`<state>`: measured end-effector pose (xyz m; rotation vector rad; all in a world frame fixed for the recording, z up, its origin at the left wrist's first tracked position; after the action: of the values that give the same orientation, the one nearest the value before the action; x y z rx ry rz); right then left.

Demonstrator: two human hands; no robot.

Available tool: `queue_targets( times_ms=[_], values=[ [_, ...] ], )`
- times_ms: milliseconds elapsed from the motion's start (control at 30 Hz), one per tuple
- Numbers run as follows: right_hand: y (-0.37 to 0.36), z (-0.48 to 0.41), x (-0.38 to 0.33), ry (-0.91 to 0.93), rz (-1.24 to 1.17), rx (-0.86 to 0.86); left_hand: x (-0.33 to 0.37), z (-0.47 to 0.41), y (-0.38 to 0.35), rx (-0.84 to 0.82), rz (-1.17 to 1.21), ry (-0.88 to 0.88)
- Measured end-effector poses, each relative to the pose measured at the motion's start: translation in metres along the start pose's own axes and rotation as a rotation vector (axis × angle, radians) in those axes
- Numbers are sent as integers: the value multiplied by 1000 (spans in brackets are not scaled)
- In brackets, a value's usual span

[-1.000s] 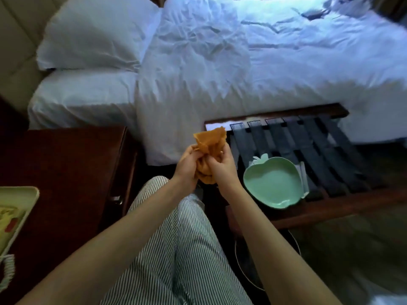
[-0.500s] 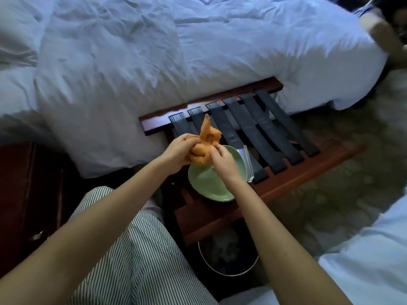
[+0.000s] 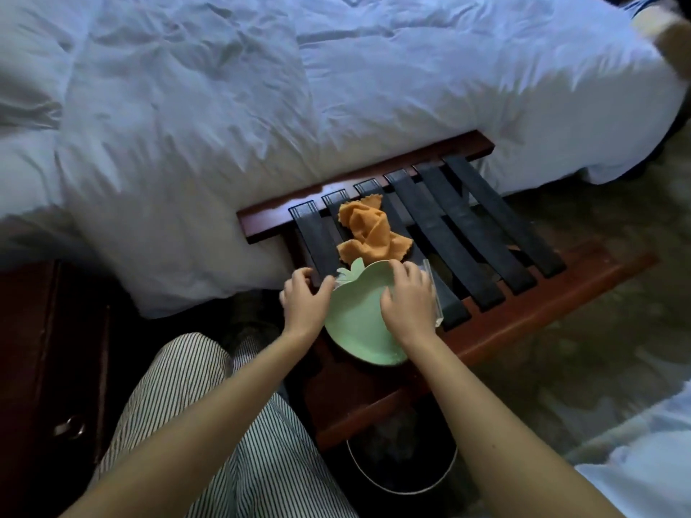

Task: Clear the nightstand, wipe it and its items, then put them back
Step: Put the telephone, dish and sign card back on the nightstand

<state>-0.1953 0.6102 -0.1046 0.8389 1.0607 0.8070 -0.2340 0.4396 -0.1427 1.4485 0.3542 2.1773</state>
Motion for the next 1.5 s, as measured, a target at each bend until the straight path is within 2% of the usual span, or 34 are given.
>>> queue_targets(
  times_ms=[100,200,333,600,800,867,933,1033,1100,1400,1500],
  values=[
    [5,0,0,-16,81,20,-33,23,-13,-156,20,90],
    [-3,3,5,-91,140,-68,-42,38,-22,-282,123,68],
    [-12,7,4,-108,114,-147,-33,47,-25,-262,206,30],
    [3,11,7,29,-104,-60,-27,34,-1,-219,371,38],
    [13,-14,-2,183,56,-69,-33,28,32,-128,459,22],
    [4,-27,-6,226,247,-142,-36,29,42,-111,498,15],
    [-12,-37,-2,203,406,-291,-41,31,49,-115,504,0],
    [-30,-40,12,112,407,-509,-48,32,53,-152,484,-18],
    [-34,-39,19,91,445,-542,-51,33,53,-180,457,-28],
    [-9,-33,-5,90,607,-265,-57,40,45,-197,501,9],
    [5,-35,-12,107,597,-222,-57,45,46,-192,549,2]
  ],
)
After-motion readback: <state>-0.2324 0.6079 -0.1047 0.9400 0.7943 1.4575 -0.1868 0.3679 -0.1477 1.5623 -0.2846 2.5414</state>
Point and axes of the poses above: each hand's wrist, its own z-axis away from the middle knuckle, its own y-axis out of the back of the hand, x = y × z, the point moved 6 cm from there along -z, towards the middle knuckle, and after that the axes turned 13 degrees about -x, right-handed, at the moved point
